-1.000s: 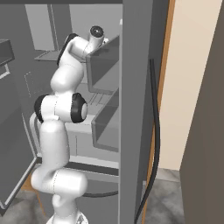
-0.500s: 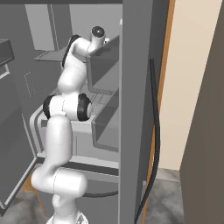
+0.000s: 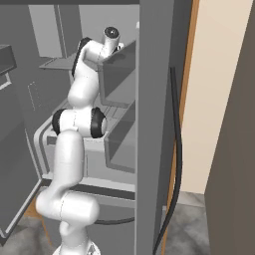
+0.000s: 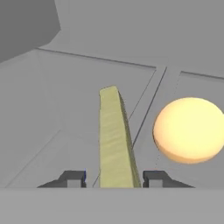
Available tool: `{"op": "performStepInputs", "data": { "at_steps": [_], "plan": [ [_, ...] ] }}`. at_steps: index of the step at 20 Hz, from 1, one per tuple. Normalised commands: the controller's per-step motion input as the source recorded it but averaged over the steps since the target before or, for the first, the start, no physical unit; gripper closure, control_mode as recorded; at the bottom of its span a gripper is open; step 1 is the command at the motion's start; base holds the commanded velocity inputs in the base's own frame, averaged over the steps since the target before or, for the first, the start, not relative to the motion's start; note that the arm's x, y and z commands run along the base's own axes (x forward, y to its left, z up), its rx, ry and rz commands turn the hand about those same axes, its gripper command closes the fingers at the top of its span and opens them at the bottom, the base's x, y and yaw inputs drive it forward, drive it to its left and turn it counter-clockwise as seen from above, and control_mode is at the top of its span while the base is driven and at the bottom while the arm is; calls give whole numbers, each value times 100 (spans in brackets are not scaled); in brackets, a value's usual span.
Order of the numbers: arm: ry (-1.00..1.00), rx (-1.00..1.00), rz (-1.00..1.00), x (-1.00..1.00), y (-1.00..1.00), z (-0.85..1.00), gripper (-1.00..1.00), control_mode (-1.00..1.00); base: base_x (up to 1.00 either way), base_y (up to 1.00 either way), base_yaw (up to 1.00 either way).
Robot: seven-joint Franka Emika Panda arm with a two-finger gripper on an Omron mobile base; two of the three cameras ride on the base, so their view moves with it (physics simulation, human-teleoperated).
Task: Pick the egg and butter from the fridge and place them by the bowl for mixing.
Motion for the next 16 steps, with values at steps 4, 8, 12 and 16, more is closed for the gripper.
{"op": "performStepInputs", "data": {
  "at_steps": [4, 8, 12, 16],
  "plan": [
    [-1, 0, 1, -25, 7, -36, 100, -100, 0, 0, 0],
    [-4, 0, 0, -57, 11, -23, 100, -100, 0, 0, 0],
    [-11, -1, 0, -70, 25, -15, 100, -100, 0, 0, 0],
    [-27, -3, -1, -88, 25, -22, 100, -100, 0, 0, 0]
  ]
}}
